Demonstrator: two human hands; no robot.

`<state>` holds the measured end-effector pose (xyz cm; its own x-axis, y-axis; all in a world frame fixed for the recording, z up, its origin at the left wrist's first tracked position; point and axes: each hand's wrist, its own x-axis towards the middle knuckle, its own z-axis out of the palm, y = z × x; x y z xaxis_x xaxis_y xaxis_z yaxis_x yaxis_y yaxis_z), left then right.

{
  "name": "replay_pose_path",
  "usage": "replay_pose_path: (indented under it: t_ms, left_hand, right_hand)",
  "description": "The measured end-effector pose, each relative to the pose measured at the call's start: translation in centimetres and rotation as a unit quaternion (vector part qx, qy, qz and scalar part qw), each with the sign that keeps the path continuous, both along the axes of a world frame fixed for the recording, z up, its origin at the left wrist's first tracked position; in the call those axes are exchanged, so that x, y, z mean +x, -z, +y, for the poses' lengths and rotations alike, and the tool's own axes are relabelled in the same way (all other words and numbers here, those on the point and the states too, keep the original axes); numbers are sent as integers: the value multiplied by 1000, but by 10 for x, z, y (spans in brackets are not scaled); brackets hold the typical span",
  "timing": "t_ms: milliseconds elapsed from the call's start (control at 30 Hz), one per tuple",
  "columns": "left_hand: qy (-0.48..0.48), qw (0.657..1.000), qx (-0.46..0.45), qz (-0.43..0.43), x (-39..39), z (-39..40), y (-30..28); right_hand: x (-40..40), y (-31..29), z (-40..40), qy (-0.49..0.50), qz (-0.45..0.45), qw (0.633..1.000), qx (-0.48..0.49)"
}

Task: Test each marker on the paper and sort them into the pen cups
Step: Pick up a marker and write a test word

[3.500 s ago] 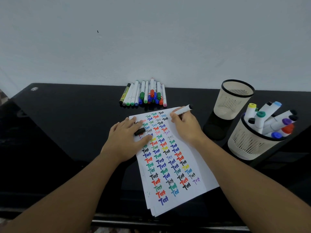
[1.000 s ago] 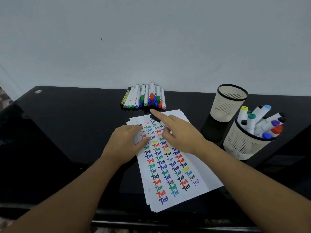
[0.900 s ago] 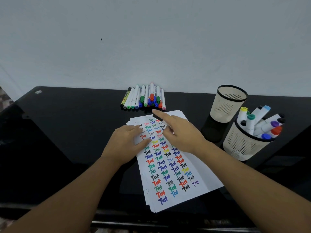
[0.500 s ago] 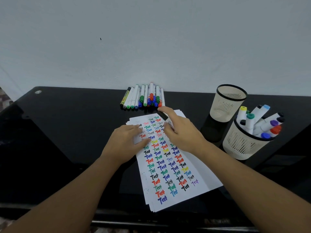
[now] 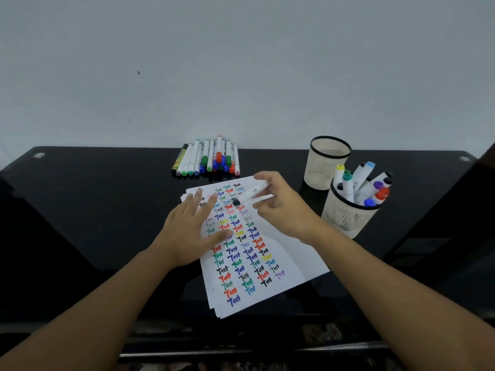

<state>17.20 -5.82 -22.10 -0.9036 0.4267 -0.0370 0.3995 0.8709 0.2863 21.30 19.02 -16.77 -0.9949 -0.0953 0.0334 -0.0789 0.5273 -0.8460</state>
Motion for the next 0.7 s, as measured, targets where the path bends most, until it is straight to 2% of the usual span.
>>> replay_pose_path:
  t_ms: [100,233,333,567,700]
  left_hand:
    - [35,999,-37,-16,19,4,4]
    - [34,997,-63,-11,33,3,14]
    - [28,998,-58,-5,35,4,16]
    - [23,998,-53,3,34,4,17]
    - [23,999,-47,4,34,3,18]
  right_hand:
    - [12,0,6,26,16,1000,-5]
    - [30,-5,5,88,52,995,8]
    - [42,-11,10,111,103,985,84]
    - [73,-51,33,158,206,952,160]
    - [86,-72,59,216,241,935,144]
